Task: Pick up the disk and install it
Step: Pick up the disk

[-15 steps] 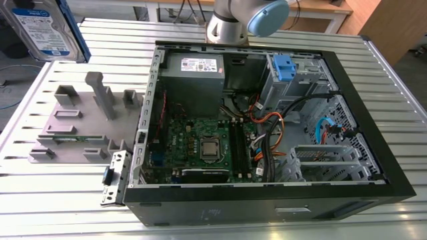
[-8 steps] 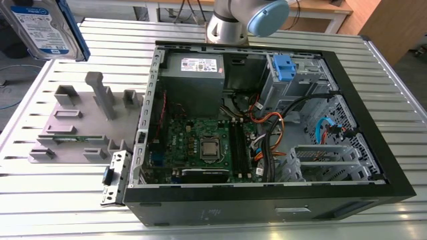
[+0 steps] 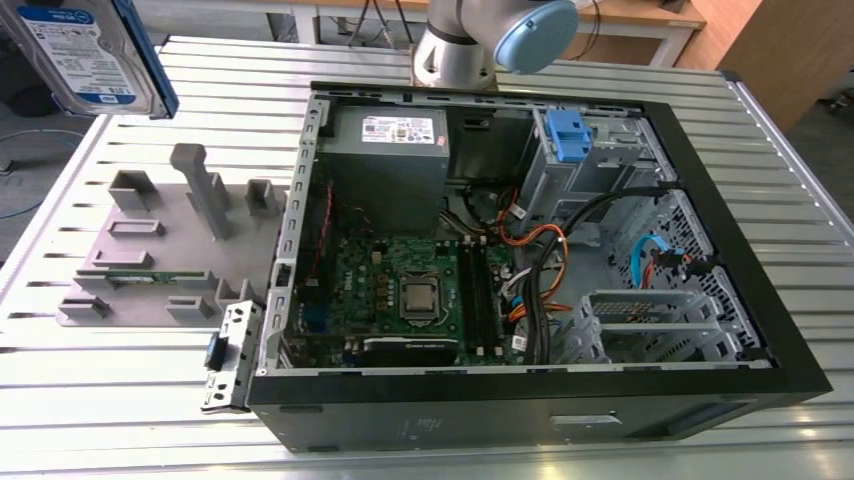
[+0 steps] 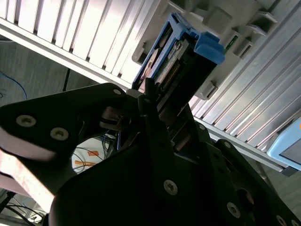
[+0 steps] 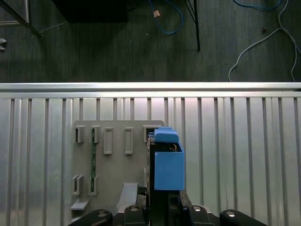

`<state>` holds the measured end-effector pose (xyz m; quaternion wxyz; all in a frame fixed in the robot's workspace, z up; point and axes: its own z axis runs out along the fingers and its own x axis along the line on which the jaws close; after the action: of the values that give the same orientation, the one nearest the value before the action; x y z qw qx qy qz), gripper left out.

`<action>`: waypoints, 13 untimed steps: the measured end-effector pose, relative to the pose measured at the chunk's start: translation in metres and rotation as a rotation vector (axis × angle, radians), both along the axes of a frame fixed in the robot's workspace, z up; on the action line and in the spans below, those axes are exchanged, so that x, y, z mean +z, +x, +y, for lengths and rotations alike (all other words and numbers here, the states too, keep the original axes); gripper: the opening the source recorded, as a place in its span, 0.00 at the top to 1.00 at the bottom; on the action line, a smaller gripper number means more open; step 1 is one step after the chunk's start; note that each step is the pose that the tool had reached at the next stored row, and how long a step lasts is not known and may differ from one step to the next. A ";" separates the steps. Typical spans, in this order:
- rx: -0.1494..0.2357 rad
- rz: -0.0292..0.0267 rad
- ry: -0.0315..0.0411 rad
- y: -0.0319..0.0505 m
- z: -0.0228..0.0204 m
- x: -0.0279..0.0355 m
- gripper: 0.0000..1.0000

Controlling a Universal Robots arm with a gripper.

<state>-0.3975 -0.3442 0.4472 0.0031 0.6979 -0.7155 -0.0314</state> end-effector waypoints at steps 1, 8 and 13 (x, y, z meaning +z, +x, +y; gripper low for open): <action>0.000 0.0001 0.0000 0.0000 0.0000 0.0007 0.65; 0.000 0.0000 0.0000 0.0000 0.0003 0.0055 0.65; 0.000 0.0000 0.0000 0.0000 0.0004 0.0092 0.65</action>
<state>-0.3975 -0.3438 0.4564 0.0031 0.6979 -0.7155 -0.0314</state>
